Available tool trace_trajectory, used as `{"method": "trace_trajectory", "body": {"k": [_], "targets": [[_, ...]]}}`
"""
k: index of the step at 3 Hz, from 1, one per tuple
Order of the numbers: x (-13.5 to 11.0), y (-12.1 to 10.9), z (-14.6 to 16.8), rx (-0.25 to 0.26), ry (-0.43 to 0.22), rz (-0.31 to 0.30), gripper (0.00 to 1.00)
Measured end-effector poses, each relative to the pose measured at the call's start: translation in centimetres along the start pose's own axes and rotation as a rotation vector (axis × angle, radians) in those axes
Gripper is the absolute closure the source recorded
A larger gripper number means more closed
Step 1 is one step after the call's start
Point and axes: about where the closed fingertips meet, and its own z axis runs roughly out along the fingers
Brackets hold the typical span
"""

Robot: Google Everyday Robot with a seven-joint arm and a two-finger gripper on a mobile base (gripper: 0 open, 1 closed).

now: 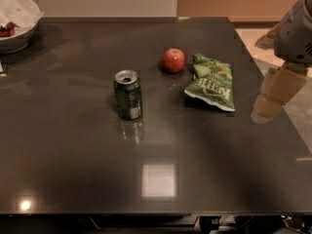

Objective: Knock green can over

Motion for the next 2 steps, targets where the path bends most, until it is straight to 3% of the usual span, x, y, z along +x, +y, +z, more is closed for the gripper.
{"method": "trace_trajectory", "body": {"k": [2], "targets": [[-5.5, -0.9, 5.0, -0.027, -0.211, -0.002, 0.0]]}}
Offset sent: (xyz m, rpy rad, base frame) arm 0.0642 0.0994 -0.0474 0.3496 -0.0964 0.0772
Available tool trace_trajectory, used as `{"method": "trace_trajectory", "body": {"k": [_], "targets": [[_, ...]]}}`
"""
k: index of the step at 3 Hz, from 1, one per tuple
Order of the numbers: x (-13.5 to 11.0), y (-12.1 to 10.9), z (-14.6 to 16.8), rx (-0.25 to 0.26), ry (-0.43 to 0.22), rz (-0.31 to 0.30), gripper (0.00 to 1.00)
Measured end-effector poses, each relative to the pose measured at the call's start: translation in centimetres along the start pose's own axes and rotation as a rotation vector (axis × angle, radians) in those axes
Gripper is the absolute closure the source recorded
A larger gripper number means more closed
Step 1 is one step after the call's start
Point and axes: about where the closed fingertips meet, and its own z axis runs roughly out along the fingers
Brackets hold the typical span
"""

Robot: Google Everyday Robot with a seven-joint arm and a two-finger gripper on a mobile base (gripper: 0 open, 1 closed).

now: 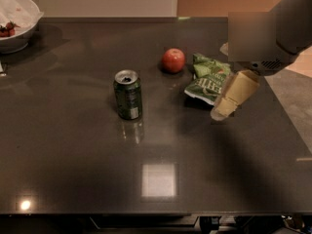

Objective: Knock green can over

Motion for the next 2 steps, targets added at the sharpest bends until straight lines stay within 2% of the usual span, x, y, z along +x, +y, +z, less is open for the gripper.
{"method": "trace_trajectory", "body": {"k": [2], "targets": [[-5.0, -2.8, 6.2, 0.007, -0.204, 0.025, 0.0]]}}
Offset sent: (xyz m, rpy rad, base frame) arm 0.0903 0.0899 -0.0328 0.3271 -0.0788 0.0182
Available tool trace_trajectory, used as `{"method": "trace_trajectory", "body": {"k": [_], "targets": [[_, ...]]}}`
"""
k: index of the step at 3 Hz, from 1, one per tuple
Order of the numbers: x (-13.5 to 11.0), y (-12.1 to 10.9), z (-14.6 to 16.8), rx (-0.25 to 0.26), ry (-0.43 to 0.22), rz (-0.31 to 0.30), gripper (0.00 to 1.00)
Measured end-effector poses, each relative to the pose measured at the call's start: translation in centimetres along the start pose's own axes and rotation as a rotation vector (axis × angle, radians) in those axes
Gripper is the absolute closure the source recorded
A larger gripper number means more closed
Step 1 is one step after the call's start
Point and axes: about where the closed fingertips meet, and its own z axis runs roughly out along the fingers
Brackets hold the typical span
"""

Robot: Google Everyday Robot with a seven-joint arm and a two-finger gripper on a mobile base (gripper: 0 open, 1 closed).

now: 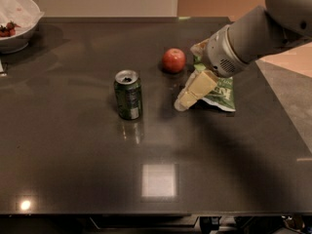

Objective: Knock green can over

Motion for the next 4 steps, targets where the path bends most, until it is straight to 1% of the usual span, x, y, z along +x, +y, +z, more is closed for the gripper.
{"method": "trace_trajectory", "body": {"k": [1, 2, 3, 4], "targets": [[-2.0, -1.2, 2.5, -0.015, -0.082, 0.019, 0.0], [-3.8, -1.4, 4.4, -0.042, -0.143, 0.033, 0.0], [-5.3, -0.7, 6.2, -0.077, -0.186, 0.039, 0.0], [-6.9, 0.8, 7.7, -0.113, -0.219, 0.017, 0.0]]}}
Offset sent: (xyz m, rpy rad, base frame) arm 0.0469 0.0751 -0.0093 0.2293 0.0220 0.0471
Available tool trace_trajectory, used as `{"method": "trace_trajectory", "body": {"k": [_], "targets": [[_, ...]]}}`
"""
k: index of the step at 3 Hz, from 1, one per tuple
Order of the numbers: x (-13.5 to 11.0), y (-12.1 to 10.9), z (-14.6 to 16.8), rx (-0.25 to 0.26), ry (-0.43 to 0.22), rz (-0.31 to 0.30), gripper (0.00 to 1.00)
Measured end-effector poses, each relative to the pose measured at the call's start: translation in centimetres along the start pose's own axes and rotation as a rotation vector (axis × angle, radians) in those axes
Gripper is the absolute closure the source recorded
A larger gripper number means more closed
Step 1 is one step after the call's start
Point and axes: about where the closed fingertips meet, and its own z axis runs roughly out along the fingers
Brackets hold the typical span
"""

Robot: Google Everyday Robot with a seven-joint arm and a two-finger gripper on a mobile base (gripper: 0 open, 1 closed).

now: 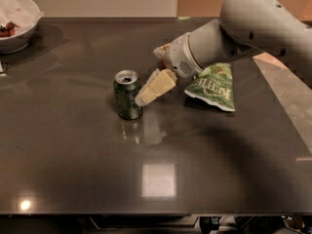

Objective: Knock green can over

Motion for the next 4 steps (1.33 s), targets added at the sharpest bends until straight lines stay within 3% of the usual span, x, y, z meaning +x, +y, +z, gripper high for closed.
{"method": "trace_trajectory", "body": {"k": [2, 3, 4], "targets": [[-1.9, 2.8, 2.9, -0.096, -0.053, -0.063, 0.0], [-2.2, 3.7, 3.6, -0.123, -0.065, -0.08, 0.17], [-2.3, 4.4, 4.2, -0.143, -0.074, -0.092, 0.56]]}}
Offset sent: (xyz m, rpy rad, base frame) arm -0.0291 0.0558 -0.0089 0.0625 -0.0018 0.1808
